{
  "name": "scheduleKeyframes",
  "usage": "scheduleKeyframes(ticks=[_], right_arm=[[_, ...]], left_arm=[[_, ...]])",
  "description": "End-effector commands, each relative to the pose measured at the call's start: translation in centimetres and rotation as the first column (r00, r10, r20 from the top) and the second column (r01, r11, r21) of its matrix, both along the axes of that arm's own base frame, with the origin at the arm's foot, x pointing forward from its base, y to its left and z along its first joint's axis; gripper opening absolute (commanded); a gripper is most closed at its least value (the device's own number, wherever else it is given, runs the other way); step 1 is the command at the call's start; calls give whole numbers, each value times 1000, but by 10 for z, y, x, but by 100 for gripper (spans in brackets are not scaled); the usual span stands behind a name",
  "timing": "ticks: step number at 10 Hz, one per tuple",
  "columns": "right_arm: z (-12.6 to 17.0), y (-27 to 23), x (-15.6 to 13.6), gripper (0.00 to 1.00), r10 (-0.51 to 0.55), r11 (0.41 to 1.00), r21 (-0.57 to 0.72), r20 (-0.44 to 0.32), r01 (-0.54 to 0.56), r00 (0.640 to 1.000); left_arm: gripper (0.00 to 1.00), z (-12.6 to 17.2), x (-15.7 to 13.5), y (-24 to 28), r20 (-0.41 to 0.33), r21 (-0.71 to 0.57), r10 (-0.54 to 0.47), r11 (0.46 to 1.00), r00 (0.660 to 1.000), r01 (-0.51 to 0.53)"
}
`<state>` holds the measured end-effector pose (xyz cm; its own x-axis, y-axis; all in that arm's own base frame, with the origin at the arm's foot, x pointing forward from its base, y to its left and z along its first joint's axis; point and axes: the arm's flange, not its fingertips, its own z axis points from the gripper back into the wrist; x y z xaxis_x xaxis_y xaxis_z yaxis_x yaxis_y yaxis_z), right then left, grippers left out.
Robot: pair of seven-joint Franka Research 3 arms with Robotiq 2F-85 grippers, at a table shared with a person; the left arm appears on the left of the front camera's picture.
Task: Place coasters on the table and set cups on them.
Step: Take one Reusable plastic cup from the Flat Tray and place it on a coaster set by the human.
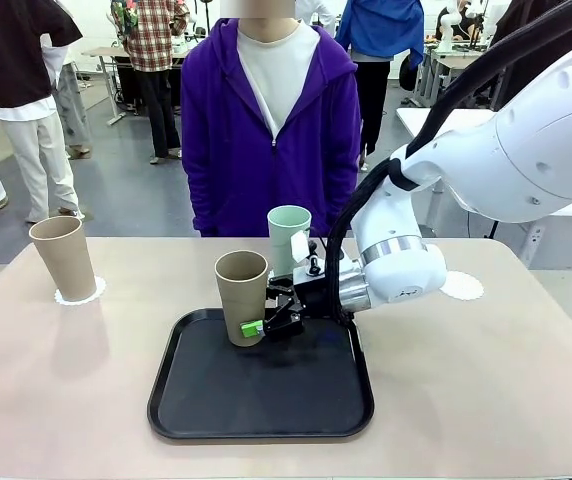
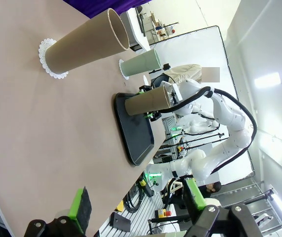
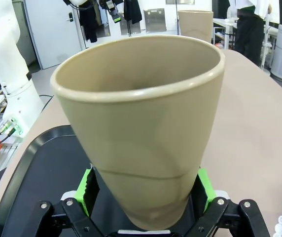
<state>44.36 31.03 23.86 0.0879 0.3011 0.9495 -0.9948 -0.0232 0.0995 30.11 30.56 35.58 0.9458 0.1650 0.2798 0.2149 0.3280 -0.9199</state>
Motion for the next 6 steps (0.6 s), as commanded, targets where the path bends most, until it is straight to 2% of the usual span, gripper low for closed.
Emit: scheduleKeyframes(ticks=[1, 5, 6], right_arm=[[-5, 12, 8, 100, -9, 1000, 2, 0, 9, 1000], [-6, 29, 9, 100, 18, 999, 31, 9, -18, 1000], [-6, 28, 9, 42, 23, 999, 42, 21, -24, 999]], left_arm=[[100, 1, -2, 1, -5, -2, 8, 1000, 1000, -8], [100, 1, -2, 1, -5, -2, 8, 1000, 1000, -8], [100, 1, -2, 1, -5, -2, 8, 1000, 1000, -8]])
